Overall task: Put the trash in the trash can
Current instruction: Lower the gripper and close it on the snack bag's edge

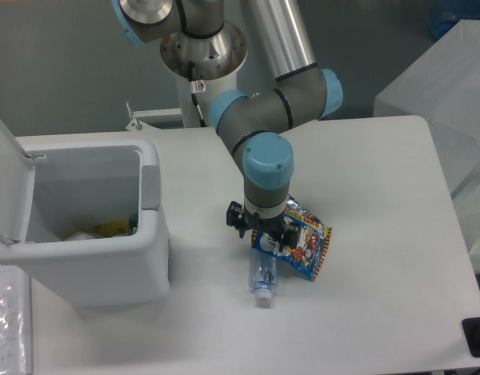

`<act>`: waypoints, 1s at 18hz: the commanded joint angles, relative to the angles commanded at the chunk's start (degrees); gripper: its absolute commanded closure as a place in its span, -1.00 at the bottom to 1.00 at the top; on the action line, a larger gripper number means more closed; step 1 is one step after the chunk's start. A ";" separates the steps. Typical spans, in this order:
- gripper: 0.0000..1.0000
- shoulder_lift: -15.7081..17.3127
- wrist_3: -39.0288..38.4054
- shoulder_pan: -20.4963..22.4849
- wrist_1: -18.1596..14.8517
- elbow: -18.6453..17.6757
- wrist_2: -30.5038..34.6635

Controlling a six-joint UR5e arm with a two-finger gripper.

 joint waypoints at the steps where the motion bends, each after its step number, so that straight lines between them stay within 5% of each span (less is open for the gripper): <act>1: 0.30 0.00 0.00 0.00 0.00 -0.17 0.00; 4: 0.97 0.17 -0.17 0.00 -0.09 -0.26 -0.09; 18: 1.00 2.37 -0.79 2.46 -1.23 1.84 -3.42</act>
